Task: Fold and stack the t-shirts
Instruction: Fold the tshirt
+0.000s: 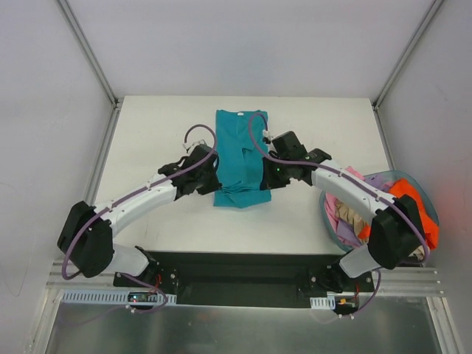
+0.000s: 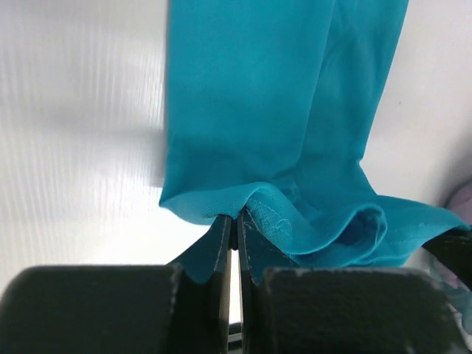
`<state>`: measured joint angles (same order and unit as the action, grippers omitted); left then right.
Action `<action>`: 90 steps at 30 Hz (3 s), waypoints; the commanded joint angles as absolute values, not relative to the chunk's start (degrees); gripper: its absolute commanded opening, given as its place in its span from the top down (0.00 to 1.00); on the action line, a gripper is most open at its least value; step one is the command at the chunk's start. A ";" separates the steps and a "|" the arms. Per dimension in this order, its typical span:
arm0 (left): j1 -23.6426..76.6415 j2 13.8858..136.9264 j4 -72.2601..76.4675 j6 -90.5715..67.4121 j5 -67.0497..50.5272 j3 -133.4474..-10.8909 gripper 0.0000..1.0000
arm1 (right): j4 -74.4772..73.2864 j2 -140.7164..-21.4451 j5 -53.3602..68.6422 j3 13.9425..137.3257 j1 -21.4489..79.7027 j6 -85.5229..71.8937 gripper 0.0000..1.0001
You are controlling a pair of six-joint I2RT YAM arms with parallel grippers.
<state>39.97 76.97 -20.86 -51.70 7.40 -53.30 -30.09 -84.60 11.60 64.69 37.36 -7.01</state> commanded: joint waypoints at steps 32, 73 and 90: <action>23.03 110.49 -19.42 -31.29 -7.03 -87.99 0.21 | -29.71 -119.02 23.47 97.05 20.39 -2.11 0.00; 23.82 99.05 -5.27 -44.47 -15.20 -52.91 0.67 | -15.03 -105.29 22.32 61.08 23.20 -15.47 0.79; 24.78 83.69 -4.57 -44.47 -15.38 -40.72 1.00 | -15.81 -90.72 22.94 51.35 27.07 -15.91 1.00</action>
